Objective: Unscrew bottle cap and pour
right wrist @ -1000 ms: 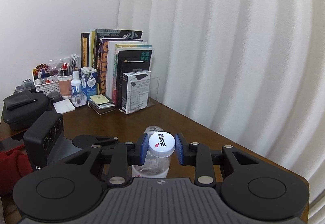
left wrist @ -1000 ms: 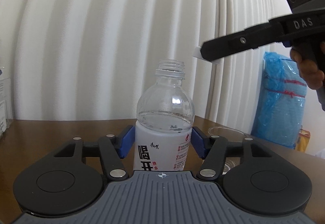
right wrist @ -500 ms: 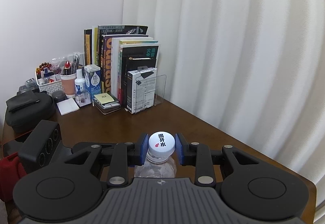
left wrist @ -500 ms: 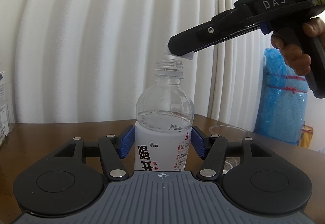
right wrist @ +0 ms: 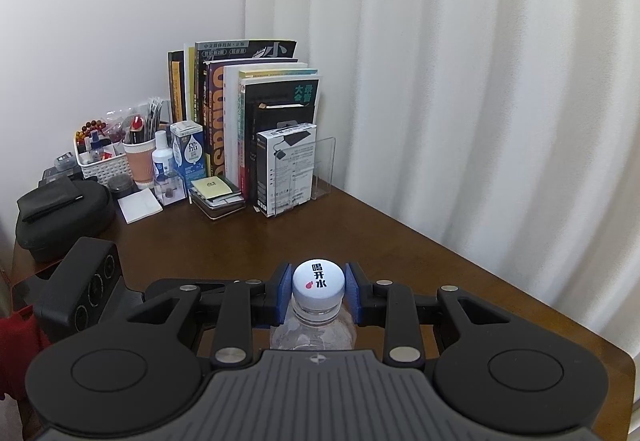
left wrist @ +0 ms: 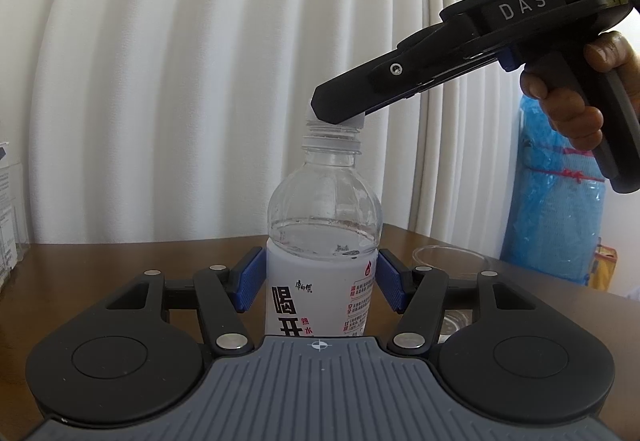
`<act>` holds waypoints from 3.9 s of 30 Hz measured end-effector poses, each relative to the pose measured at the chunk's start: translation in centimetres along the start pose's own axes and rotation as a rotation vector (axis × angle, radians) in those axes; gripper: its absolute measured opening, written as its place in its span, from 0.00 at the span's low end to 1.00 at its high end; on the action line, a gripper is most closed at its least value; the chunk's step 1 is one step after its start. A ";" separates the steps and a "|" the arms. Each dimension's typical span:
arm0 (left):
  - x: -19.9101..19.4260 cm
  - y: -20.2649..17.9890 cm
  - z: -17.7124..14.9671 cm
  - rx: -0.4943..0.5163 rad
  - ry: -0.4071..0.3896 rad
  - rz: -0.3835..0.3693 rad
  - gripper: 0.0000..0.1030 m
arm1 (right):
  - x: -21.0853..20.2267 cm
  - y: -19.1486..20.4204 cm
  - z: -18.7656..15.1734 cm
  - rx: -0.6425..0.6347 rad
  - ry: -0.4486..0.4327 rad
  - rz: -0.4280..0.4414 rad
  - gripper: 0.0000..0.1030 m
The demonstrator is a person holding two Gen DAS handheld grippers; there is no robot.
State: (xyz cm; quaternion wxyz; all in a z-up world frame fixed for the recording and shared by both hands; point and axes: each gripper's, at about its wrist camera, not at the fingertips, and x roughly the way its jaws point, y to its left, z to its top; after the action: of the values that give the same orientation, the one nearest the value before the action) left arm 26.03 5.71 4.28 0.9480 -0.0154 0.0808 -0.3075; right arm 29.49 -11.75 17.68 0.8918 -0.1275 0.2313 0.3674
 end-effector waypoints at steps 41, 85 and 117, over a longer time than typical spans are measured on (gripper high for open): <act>0.1 0.7 0.1 0.004 -0.001 -0.009 0.58 | -0.1 -0.8 -1.5 0.033 -0.058 0.041 0.32; -0.1 0.5 0.1 0.006 0.002 -0.009 0.58 | 0.1 0.6 -2.1 -0.020 -0.077 -0.001 0.48; -0.2 0.1 0.1 0.009 0.004 -0.006 0.58 | -0.1 1.1 -2.7 -0.015 -0.101 -0.012 0.51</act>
State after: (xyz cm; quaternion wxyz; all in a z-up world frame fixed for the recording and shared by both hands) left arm 25.99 5.93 4.35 0.9469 -0.0107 0.0812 -0.3108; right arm 27.76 -12.09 15.30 0.9035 -0.1168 0.1823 0.3700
